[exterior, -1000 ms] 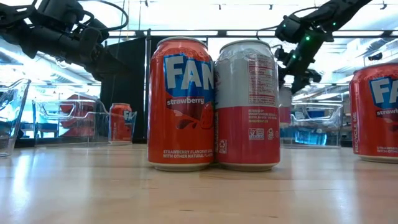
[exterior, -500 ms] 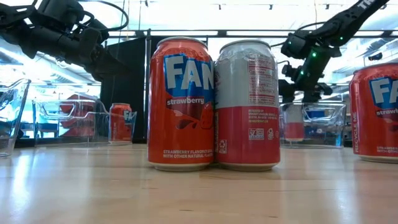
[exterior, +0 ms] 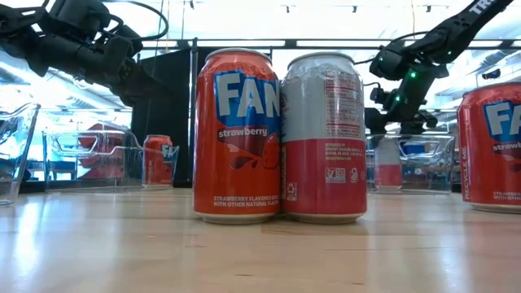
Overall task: Sort soda cans
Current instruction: Put the top pink white soda can into the top right transparent bin, then put the top green soda can into the bottom transparent bin
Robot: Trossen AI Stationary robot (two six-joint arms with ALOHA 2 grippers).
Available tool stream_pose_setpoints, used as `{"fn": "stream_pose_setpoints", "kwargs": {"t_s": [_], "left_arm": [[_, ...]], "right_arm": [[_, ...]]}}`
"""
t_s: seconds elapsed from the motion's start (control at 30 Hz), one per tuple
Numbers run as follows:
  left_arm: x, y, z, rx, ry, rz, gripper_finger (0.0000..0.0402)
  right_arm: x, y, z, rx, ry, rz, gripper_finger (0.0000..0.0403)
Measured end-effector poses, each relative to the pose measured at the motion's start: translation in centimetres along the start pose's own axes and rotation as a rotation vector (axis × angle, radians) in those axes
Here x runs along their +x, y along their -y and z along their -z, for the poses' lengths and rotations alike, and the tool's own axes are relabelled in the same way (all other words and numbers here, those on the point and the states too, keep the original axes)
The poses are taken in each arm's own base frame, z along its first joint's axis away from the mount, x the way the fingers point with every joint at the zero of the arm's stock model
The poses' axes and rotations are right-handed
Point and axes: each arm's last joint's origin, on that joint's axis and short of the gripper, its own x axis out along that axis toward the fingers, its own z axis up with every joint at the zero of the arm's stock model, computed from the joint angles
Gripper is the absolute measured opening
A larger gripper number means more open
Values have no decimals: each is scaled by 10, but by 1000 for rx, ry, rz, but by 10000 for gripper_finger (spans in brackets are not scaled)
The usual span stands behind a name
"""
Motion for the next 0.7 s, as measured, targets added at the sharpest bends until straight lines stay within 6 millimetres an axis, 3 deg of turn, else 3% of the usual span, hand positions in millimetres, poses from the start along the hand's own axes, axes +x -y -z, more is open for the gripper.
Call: {"fn": "stream_pose_setpoints", "kwargs": {"t_s": [0.27,0.47,0.57,0.7], "left_arm": [[0,0,0,0,-2,0,8],[0,0,0,0,-4,0,8],[0,0,0,0,-4,0,8],[0,0,1,0,-6,0,8]], "right_arm": [[-9,-3,-18,-60,20,-8,347],[-35,-14,-47,-140,28,-44,348],[-50,-30,-57,-205,51,-196,348],[-65,-62,-54,-299,101,-545,348]]}}
